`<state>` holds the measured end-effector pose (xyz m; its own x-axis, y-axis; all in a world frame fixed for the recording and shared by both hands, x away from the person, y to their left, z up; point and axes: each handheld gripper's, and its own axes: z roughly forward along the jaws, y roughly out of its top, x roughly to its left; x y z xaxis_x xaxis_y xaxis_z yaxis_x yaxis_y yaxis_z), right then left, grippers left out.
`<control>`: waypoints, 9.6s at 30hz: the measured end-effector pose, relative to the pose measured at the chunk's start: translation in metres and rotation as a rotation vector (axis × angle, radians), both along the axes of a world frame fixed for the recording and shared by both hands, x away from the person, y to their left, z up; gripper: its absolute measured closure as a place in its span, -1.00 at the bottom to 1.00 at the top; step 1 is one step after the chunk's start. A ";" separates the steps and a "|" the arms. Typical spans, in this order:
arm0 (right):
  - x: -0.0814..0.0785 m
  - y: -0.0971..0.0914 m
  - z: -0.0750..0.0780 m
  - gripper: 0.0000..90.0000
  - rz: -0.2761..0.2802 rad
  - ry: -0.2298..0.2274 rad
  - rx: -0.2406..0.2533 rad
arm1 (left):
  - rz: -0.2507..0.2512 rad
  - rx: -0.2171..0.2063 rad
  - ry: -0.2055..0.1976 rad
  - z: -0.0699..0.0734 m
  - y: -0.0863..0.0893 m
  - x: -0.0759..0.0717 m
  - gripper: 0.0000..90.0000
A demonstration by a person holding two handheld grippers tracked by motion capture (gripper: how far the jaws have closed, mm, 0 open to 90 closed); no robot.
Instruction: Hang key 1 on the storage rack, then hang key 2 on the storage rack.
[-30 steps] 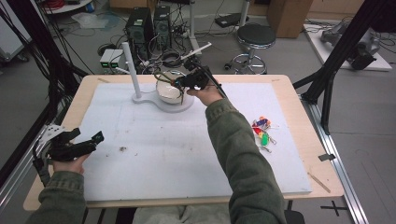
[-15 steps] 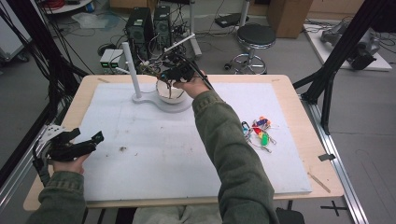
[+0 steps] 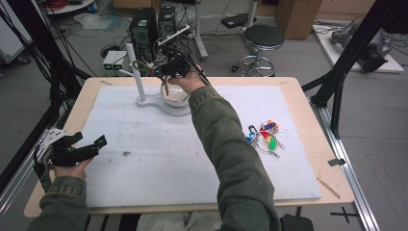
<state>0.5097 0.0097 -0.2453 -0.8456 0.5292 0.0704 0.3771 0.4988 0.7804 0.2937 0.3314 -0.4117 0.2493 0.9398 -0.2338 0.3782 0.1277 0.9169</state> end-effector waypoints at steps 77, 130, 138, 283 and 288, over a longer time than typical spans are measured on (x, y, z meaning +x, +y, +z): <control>-0.014 -0.075 -0.012 -0.98 -0.131 0.109 -0.168 | 0.010 0.012 0.007 0.000 -0.003 -0.001 -0.96; -0.069 -0.253 -0.087 -0.98 -0.410 0.179 -0.150 | 0.008 0.013 0.006 0.001 -0.003 -0.002 -0.96; -0.078 -0.272 -0.102 -0.97 -0.439 0.200 -0.153 | 0.006 0.013 0.006 0.001 -0.004 -0.002 -0.96; -0.136 -0.238 -0.033 0.73 -0.337 -0.040 0.061 | -0.021 0.006 0.002 0.002 -0.008 -0.002 -0.96; -0.135 -0.226 -0.024 0.73 -0.315 -0.049 0.062 | -0.030 0.002 0.000 0.002 -0.010 -0.001 -0.96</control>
